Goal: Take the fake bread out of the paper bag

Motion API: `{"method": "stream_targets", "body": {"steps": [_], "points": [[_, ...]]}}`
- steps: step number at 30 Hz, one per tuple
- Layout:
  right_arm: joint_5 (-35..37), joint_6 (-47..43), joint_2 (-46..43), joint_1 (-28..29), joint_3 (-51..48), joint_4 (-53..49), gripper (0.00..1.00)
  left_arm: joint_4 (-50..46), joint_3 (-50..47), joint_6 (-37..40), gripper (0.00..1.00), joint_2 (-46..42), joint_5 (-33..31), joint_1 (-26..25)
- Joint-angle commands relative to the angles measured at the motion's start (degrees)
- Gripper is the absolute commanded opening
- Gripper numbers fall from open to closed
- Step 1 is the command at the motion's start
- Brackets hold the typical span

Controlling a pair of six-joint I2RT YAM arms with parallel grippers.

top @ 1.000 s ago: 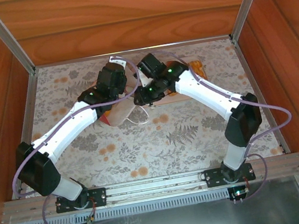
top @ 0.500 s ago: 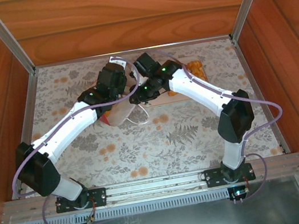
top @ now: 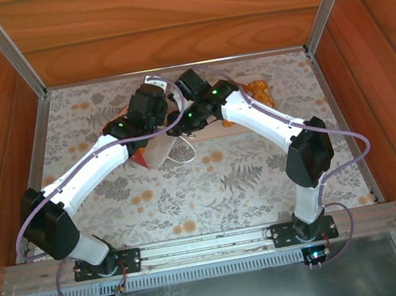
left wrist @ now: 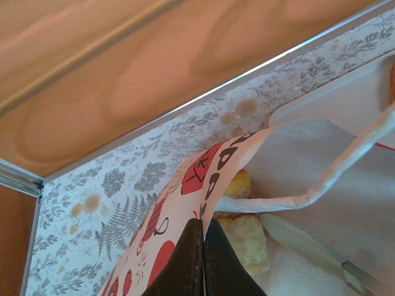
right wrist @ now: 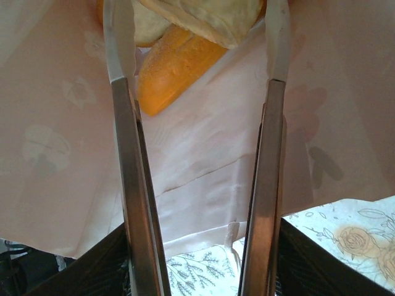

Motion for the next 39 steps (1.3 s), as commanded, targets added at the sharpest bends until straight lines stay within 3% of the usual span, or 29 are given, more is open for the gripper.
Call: {"method": "stream_targets", "body": {"steps": [1, 11, 30, 39], "points": [[-2.8, 0.4, 0.7, -0.5, 0.4, 3.6, 0.58, 0.4, 0.0, -1.2, 0.0, -2.1, 0.1, -0.6], [-3.4, 1.3, 3.0, -1.0, 1.1, 1.5, 0.54, 0.4, 0.2, -1.2, 0.0, -2.2, 0.1, -0.6], [-1.6, 0.5, -2.9, -0.7, -0.5, -0.3, 0.01, 0.3, 1.0, -1.3, 0.0, -1.0, -1.8, -0.6], [1.8, 0.7, -6.1, 0.5, 1.2, -6.8, 0.0, -0.3, 2.3, -1.2, 0.0, 0.6, -3.3, -0.6]]}}
